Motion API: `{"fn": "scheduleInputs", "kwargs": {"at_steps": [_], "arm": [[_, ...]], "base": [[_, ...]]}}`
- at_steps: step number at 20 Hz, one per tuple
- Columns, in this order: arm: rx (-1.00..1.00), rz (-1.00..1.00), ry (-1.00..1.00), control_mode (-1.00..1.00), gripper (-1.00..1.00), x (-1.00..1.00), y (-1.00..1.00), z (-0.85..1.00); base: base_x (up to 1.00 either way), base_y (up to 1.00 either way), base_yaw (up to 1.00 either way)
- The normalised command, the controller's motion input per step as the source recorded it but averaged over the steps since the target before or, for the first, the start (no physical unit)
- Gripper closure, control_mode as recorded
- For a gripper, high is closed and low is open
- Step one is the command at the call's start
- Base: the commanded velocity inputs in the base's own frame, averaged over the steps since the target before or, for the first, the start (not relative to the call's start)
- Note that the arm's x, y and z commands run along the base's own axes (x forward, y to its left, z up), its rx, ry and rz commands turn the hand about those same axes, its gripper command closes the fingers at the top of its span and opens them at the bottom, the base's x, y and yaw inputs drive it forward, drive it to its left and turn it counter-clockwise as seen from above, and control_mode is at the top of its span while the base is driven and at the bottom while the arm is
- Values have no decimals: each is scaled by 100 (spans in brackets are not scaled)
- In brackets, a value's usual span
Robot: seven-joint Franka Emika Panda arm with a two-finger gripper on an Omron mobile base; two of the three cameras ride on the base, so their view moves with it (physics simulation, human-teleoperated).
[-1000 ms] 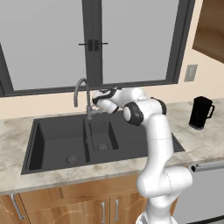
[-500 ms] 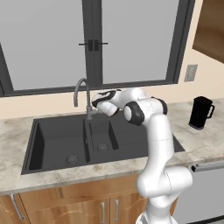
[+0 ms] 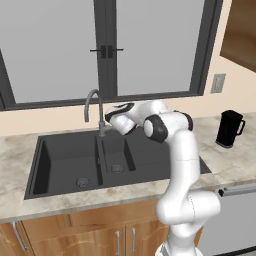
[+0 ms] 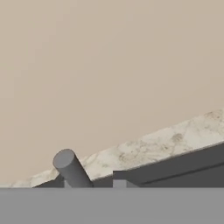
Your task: Turn on the sink faucet and place the jug under the water for a few seconds to fill it up.
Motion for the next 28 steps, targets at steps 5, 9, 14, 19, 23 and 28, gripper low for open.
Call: {"fn": "scheduleInputs", "kwargs": {"at_steps": [5, 9, 14, 19, 23, 28], "arm": [[14, -15, 0, -100, 100, -5, -54, 0], [4, -9, 0, -100, 100, -2, -26, 0], [0, 0, 0, -100, -100, 0, 0, 0], [0, -1, -1, -100, -100, 0, -2, 14], [0, -4, -6, -100, -100, -3, -7, 38], [0, -9, -8, -100, -100, -8, -12, 55]], "base": [[0, 0, 0], [0, 0, 0], [0, 0, 0], [0, 0, 0], [0, 0, 0], [0, 0, 0]]}}
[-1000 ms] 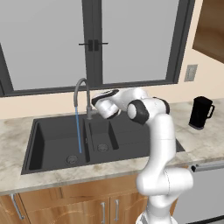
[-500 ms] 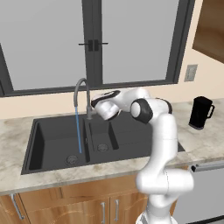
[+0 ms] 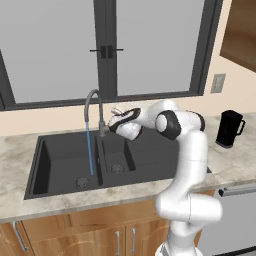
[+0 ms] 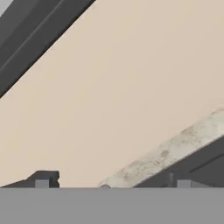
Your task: Turn on the sink faucet and place the jug under the water for a few seconds to fill it up.
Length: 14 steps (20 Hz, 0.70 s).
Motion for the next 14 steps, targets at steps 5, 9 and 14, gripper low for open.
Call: {"fn": "scheduleInputs", "kwargs": {"at_steps": [5, 9, 14], "arm": [[0, -11, -6, -100, -100, -12, -17, 63], [0, -11, -5, -100, -100, -10, -24, 73], [0, -14, -2, -100, -100, -9, -14, 90]], "base": [[0, 0, 0], [0, 0, 0], [0, 0, 0]]}}
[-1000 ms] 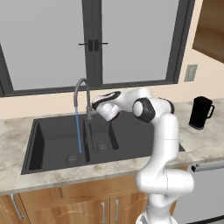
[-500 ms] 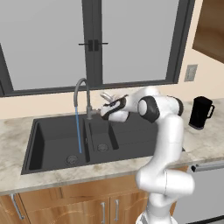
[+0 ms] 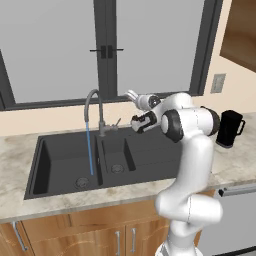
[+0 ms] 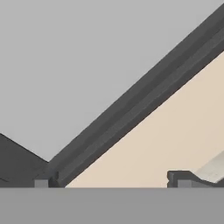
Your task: Turn on the sink faucet and place the jug under the water for a few seconds to fill it up.
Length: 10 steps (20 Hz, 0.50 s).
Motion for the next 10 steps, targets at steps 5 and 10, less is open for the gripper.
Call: {"fn": "scheduleInputs", "kwargs": {"at_steps": [5, 10], "arm": [[0, -12, 0, -100, -100, -20, -12, 99], [0, -8, 0, -100, -100, -52, -10, 96]], "base": [[0, 0, 0], [0, 0, 0]]}}
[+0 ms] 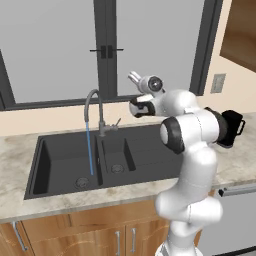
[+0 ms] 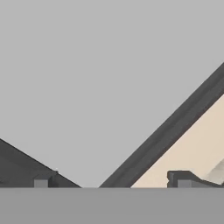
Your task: Turn on the sink faucet and place the jug under the water for a few seconds to fill it up.
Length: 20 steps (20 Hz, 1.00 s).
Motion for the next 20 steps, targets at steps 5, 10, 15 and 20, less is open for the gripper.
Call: {"fn": "scheduleInputs", "kwargs": {"at_steps": [5, 10, 15, 20], "arm": [[0, -3, 0, -100, -100, -83, -16, 85], [0, 0, 2, -100, -100, -89, -25, 85], [0, 0, 2, -100, -100, -98, -22, 65], [0, 0, 0, -100, -100, -13, 0, 5]], "base": [[0, 0, 0], [0, 0, 0], [0, 0, 0], [0, 0, 0]]}}
